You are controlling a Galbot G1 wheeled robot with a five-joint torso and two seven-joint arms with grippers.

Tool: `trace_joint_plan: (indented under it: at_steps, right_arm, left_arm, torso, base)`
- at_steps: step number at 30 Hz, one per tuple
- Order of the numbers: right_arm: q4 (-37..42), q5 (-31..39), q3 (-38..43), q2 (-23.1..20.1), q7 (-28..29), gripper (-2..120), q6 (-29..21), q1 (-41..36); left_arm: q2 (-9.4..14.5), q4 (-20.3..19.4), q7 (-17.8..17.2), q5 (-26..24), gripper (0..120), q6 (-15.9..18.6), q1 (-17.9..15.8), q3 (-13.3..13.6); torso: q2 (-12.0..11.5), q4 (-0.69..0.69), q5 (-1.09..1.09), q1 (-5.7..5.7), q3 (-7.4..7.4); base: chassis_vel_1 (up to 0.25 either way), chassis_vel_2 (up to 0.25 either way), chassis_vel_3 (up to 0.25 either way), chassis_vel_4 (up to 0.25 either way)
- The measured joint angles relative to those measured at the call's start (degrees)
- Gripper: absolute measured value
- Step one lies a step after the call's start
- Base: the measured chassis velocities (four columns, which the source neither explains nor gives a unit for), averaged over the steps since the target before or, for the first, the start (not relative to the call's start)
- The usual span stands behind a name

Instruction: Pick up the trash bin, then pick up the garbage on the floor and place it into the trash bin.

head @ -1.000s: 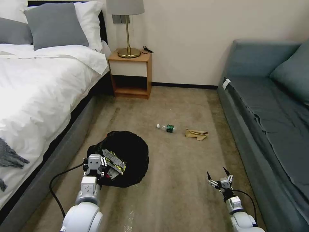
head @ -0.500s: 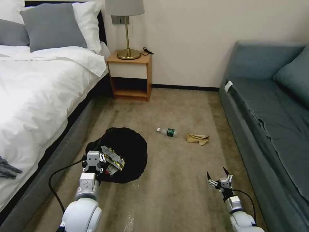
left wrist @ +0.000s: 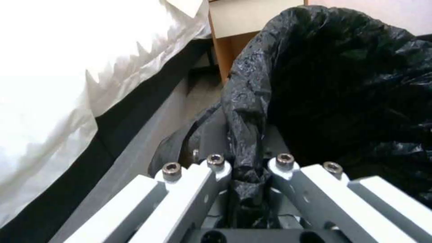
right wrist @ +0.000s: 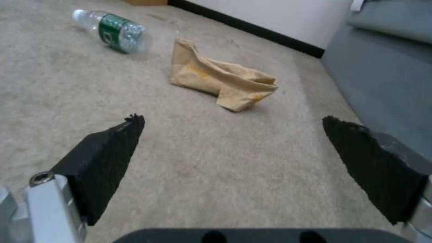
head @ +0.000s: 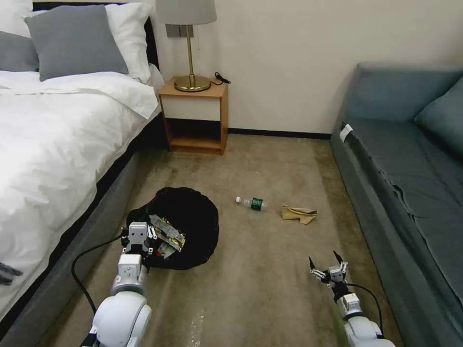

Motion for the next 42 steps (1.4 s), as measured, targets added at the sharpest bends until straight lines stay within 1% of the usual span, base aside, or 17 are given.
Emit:
trace_joint_plan:
  at_steps: [15,31,42]
  right_arm:
    - [0.0,0.0,0.5,0.0,-0.2,100,0.1,-0.1]
    - [1.2,-0.7,0.7,-0.6,-0.4,100,0.1,-0.3]
    - [1.2,-1.5,0.7,-0.3,-0.5,100,0.1,-0.2]
  left_arm:
    - [0.2,0.6,0.0,-0.1,4,-0.3,-0.2,-0.3]
    - [0.3,0.8,0.1,-0.1,4,-0.7,0.3,-0.2]
    - [0.4,0.8,0.1,-0.1,4,-0.8,0.2,-0.3]
  torso:
    - [0.0,0.0,0.0,0.0,0.0]
    - [0.0,0.0,0.0,0.0,-0.01]
    - [0.0,0.0,0.0,0.0,0.0]
  base:
    - [-0.069,0.084,0.072,-0.082]
    - [-0.1,0.088,0.085,-0.087]
    - [-0.083,0.09,0.083,-0.085]
